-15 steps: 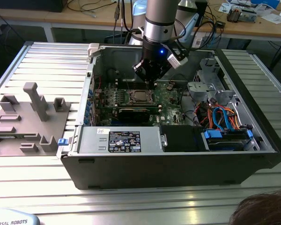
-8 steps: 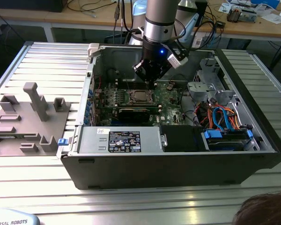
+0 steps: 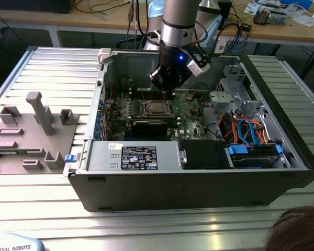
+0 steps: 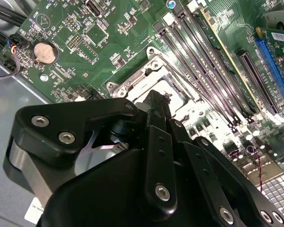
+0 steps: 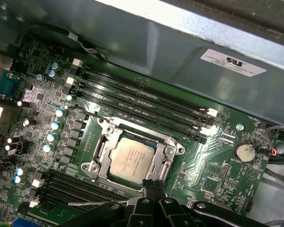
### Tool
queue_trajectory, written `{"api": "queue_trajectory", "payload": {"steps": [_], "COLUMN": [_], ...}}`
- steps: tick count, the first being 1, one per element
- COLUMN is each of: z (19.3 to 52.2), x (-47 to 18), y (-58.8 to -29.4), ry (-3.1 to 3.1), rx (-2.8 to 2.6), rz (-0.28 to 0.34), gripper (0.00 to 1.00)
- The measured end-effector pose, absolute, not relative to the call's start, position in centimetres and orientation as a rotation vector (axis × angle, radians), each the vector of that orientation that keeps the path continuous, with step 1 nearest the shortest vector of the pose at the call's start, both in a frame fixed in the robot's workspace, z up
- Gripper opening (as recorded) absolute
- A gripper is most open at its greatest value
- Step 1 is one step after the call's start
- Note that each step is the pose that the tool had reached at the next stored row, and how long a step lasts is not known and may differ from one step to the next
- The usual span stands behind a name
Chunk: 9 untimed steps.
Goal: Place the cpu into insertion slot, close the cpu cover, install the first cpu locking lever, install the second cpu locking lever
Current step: 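Install the first cpu locking lever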
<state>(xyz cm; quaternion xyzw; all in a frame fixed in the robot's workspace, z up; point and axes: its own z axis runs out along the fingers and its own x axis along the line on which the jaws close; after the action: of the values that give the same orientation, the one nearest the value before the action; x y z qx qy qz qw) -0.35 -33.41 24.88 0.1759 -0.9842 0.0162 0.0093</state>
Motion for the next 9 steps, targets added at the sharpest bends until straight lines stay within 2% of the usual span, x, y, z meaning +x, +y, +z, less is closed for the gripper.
{"api": "queue_trajectory", "payload": {"steps": [9], "z": [24.88], "x": [-0.35], "y": [-33.41], "ry": [-3.071], "rx": [0.566], "rz": [0.051], "gripper": [0.11]}}
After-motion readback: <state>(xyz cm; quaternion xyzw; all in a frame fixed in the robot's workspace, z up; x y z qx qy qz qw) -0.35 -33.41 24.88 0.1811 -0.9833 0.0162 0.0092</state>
